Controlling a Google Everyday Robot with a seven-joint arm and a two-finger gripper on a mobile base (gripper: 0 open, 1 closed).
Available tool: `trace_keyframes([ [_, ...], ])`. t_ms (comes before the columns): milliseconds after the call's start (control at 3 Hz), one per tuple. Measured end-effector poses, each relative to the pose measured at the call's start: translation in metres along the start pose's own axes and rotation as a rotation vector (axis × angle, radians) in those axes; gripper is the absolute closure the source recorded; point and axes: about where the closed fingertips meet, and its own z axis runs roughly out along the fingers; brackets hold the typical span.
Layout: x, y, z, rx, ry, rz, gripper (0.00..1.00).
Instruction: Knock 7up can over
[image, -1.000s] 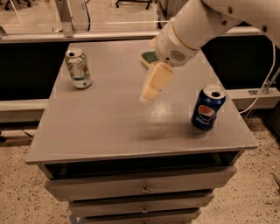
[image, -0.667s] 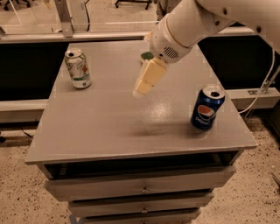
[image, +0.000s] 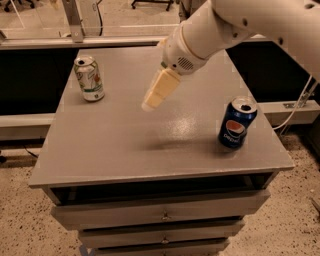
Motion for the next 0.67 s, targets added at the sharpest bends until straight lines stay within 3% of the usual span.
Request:
trace_keyframes([
  [333, -0.033, -0.02, 0.068, -0.005, -0.153, 0.04, 0.0],
  [667, -0.047, -0.035, 0.11, -0.004, -0.237, 0.09, 0.0],
])
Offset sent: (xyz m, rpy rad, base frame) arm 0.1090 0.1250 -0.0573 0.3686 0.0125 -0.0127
